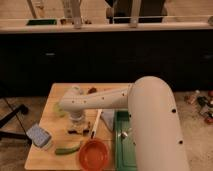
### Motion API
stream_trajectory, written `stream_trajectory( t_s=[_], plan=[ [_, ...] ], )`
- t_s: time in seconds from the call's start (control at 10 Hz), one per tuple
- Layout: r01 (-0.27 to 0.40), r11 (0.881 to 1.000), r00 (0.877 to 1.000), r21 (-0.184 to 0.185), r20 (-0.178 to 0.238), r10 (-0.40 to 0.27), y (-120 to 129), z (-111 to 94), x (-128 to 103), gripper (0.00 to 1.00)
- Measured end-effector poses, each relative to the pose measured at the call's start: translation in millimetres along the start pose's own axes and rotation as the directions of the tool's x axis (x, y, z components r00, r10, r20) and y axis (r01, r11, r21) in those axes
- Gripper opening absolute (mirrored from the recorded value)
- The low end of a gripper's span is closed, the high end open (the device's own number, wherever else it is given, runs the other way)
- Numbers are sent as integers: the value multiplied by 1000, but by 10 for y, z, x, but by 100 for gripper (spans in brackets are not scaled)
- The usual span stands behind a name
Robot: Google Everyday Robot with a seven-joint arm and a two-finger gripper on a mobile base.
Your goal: Wipe table surface with eraser
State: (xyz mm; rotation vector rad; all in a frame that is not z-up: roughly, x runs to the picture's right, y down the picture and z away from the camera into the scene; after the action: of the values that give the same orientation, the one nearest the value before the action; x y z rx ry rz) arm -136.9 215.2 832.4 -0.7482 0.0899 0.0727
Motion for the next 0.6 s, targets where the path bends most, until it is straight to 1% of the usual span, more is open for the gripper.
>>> stream_trajectory(
  t_s=[0.1, 0.3, 0.4, 0.6],
  plan=[
    [-6, 1000, 1000, 5, -27, 6, -16, -11, 50, 0],
    [-17, 999, 996, 28, -87, 20, -121, -44, 138, 0],
    [-22, 999, 994, 41, -107, 26, -186, -69, 158, 0],
    [-24, 998, 991, 62, -130, 32, -344, -110, 143, 0]
  ],
)
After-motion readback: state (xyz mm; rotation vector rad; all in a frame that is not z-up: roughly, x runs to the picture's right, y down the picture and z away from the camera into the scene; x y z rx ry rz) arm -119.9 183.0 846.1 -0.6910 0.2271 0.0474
